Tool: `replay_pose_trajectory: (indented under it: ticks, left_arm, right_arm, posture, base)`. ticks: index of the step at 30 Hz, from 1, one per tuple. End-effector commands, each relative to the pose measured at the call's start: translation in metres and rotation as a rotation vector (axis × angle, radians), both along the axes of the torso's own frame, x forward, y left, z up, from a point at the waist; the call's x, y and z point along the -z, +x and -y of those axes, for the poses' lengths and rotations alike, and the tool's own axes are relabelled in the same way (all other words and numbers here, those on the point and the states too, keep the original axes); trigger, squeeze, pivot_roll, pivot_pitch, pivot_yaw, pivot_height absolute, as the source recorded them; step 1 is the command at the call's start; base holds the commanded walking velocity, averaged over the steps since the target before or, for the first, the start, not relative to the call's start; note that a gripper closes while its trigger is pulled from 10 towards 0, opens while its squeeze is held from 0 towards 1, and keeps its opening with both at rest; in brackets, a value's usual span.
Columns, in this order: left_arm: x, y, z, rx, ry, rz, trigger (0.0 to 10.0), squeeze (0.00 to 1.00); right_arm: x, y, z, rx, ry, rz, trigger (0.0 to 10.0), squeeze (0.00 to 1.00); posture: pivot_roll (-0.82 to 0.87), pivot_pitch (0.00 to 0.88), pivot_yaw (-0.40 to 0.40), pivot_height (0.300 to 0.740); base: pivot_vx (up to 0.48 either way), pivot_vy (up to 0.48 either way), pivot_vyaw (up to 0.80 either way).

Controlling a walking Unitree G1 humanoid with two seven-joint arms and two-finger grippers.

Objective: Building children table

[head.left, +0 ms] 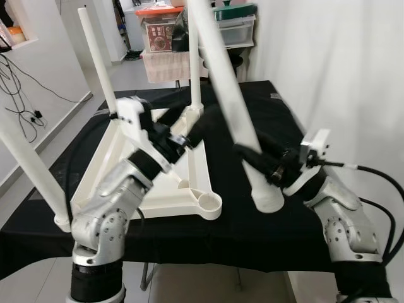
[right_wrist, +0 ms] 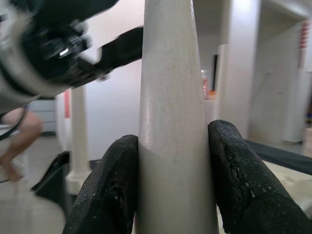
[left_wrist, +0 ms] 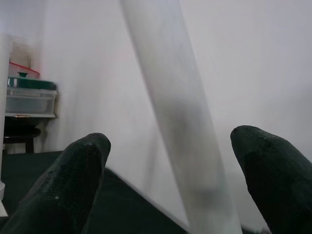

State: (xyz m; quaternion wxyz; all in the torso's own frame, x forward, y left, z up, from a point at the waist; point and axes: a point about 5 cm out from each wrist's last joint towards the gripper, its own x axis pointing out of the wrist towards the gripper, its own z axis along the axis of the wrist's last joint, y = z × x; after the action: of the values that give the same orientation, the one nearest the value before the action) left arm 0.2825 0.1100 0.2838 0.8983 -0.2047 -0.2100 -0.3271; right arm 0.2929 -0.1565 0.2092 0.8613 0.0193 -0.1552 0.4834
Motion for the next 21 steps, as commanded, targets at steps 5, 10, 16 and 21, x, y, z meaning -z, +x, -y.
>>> replay_pose_trajectory:
  ticks: [5, 10, 16, 21]
  left_arm:
    - [-0.007, 0.001, -0.006, -0.003, -0.044, -0.006, 10.0, 1.0]
    - [-0.009, 0.004, -0.007, 0.048, -0.09, -0.039, 10.0, 1.0]
    - [-0.014, -0.001, 0.0, 0.177, -0.193, -0.049, 0.0, 0.0]
    - [-0.014, -0.009, 0.006, 0.268, -0.205, -0.059, 0.0, 0.0]
  right_arm:
    - [-0.002, -0.008, -0.013, -0.094, -0.047, 0.045, 10.0, 0.0]
    - [0.0, -0.014, -0.02, -0.154, -0.087, 0.051, 10.0, 0.0]
    - [0.003, -0.009, -0.026, -0.118, -0.129, 0.071, 10.0, 0.0]
    - [0.004, -0.001, -0.029, -0.048, -0.163, 0.094, 10.0, 0.0]
  posture:
    - [-0.1, 0.0, 0.06, 0.74]
    - [-0.1, 0.0, 0.059, 0.74]
    - [-0.11, 0.0, 0.058, 0.74]
    - [-0.11, 0.0, 0.057, 0.74]
  base:
    - [0.0, 0.0, 0.0]
    - [0.0, 0.0, 0.0]
    - [0.0, 0.0, 0.0]
    - [0.0, 0.0, 0.0]
